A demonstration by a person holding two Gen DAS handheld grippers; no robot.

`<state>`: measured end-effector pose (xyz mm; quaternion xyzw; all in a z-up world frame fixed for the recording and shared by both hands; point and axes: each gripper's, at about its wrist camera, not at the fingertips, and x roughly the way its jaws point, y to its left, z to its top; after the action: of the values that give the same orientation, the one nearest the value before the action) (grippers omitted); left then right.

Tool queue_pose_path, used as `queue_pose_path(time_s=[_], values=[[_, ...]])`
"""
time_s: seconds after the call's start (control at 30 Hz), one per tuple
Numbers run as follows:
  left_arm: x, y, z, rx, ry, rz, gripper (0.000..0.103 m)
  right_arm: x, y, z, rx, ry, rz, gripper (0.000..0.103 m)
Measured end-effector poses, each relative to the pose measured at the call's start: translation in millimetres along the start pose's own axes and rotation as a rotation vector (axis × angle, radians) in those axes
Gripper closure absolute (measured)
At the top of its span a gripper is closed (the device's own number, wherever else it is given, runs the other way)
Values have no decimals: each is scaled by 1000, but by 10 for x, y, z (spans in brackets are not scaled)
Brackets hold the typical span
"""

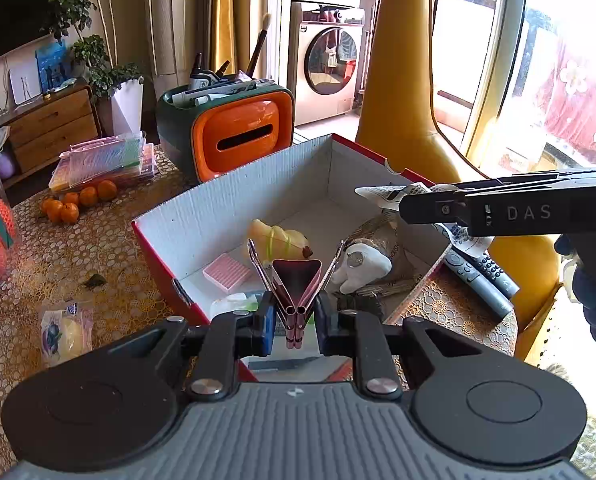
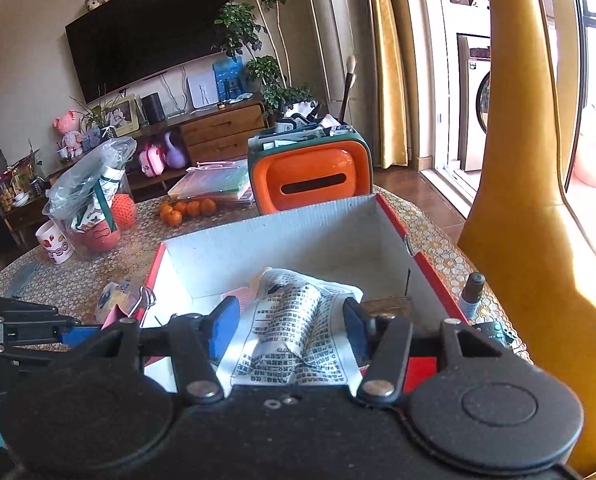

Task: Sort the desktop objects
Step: 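Open left tool dropping pink clip while right tool releases white packet into box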

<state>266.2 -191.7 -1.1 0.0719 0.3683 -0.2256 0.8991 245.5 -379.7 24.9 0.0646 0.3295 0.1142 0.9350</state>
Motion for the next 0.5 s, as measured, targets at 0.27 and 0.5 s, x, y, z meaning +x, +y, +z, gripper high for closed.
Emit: queue_pose_path(time_s=[0.27,0.5], values=[[449,13,243,-4,53,13,84,398,-132,105,6,29,-13,48],[763,41,283,5,112,29,84,706,-153,129,-17,64,-38,48]])
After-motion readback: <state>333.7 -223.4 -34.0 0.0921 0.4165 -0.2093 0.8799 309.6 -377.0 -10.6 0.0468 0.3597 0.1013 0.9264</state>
